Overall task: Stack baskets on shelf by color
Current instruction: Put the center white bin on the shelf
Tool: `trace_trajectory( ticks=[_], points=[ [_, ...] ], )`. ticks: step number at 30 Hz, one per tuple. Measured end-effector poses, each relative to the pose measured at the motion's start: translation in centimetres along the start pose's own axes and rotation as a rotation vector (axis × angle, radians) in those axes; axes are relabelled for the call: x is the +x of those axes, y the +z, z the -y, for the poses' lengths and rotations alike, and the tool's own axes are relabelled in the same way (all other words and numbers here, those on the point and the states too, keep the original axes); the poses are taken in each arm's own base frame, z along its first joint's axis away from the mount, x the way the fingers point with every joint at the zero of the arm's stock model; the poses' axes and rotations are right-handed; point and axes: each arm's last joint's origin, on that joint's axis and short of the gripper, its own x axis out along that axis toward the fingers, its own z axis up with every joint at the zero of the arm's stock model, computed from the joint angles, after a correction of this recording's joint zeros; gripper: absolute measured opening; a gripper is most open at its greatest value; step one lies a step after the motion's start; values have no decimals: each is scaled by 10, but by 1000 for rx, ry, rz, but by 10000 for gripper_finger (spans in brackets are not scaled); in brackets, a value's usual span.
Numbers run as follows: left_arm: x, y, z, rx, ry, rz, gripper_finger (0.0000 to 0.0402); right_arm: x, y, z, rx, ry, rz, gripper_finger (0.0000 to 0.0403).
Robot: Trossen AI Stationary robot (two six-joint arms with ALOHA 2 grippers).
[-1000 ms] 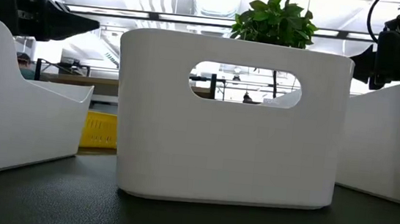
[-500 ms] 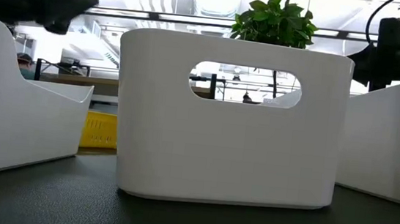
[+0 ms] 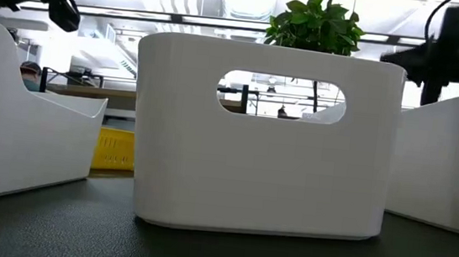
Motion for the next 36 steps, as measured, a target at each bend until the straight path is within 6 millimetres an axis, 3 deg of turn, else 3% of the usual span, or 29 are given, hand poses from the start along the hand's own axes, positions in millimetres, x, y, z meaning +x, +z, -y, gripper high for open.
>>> trace_trajectory(
  ticks=[5, 9, 15, 19, 25, 33, 36],
  points=[
    [2, -4, 1, 7, 2, -21, 2, 1, 16, -10, 25, 231, 130, 27],
    [4, -6, 1, -6, 4, -27, 2, 4, 22, -15, -7, 303, 198, 27],
    [6, -11, 2, -56, 9, -61, 2, 19, 28, -26, -111, 315, 130, 27],
    [7, -14, 2, -50, 10, -81, 2, 40, 30, -41, -195, 345, 32, 27],
    [8, -17, 2, -104, 15, -103, 2, 62, 23, -68, -317, 431, -82, 27],
    [13, -26, 3, -151, 47, -149, 2, 82, 8, -120, -445, 530, -195, 27],
    [20, -26, 6, -150, 48, -149, 2, 91, 14, -142, -462, 578, -178, 27]
  ],
)
